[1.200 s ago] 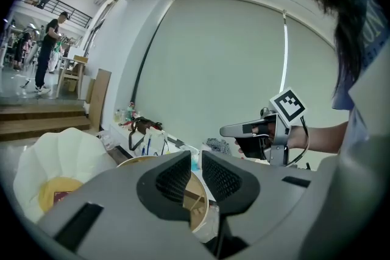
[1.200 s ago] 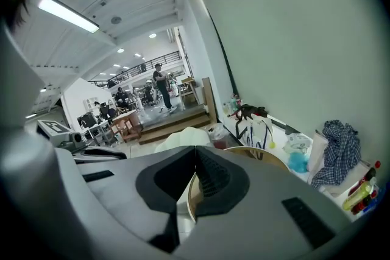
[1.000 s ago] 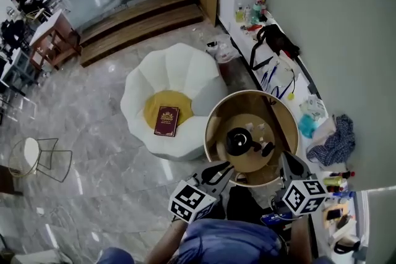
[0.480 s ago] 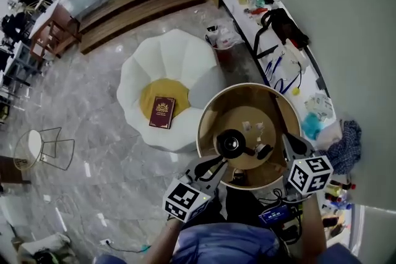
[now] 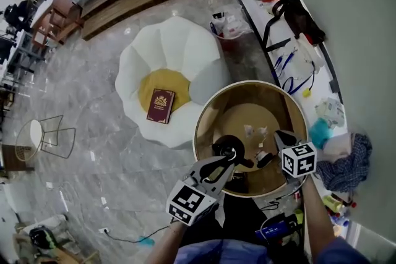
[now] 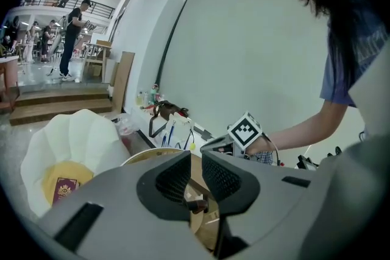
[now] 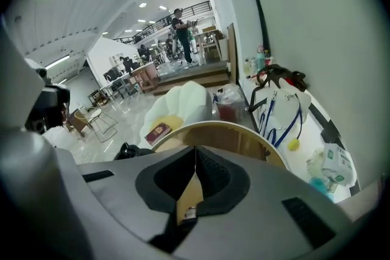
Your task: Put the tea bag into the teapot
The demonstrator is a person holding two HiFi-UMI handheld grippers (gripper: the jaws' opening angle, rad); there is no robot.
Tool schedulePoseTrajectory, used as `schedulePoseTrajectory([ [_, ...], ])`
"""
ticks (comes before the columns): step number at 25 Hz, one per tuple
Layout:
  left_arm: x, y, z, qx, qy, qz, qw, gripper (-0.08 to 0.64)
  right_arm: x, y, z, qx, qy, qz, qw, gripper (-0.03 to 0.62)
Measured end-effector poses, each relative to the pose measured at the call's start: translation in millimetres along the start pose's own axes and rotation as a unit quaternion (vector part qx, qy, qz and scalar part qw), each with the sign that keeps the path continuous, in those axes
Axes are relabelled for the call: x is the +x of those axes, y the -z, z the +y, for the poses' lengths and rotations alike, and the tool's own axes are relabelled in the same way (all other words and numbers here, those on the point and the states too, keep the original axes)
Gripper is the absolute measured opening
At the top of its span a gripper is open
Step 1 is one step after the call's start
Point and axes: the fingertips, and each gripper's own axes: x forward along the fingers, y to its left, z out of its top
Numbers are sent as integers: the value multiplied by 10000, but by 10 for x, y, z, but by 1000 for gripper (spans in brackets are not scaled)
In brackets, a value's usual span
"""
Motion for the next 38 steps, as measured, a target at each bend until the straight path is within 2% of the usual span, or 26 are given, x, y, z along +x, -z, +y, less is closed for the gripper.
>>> schedulePoseTrajectory([
  [3, 144, 17, 114, -43, -45, 22, 10000, 52, 377, 322, -147, -5, -108, 443, 9990, 18],
  [9, 319, 139, 352, -116, -209, 116, 9996, 52, 923, 982, -358, 633, -318, 1142, 9909, 18],
  [14, 414, 249, 511, -192, -365, 248, 9988, 52, 1310, 1411, -457, 903, -341, 1582, 9827, 22],
  [15, 421, 265, 533, -216, -404, 270, 9986, 52, 1359, 1462, -467, 938, -333, 1643, 9814, 37],
  [16, 420, 275, 550, -238, -440, 287, 9983, 52, 1401, 1510, -467, 983, -324, 1690, 9802, 83],
  [21, 466, 249, 589, -289, -541, 247, 9978, 52, 1575, 1785, -512, 1237, -231, 2009, 9715, 108],
  [25, 557, 207, 527, -353, -471, 236, 9980, 52, 1625, 1911, -612, 1813, -55, 2131, 9601, 122],
  [28, 590, 204, 514, -362, -435, 210, 9982, 52, 1633, 1919, -661, 2183, 72, 1992, 9553, 91],
  [31, 575, 230, 519, -316, -433, 212, 9983, 52, 1654, 1921, -591, 2088, 163, 1984, 9575, 92],
  [33, 552, 240, 536, -297, -440, 208, 9984, 52, 1674, 1911, -556, 2042, 284, 2055, 9567, 134],
  [36, 483, 265, 595, -350, -509, 189, 9979, 52, 1688, 1916, -584, 1952, 732, 2251, 9518, 132],
  [38, 421, 301, 634, -383, -574, 187, 9974, 52, 1679, 1940, -624, 1685, 1196, 2459, 9470, 85],
])
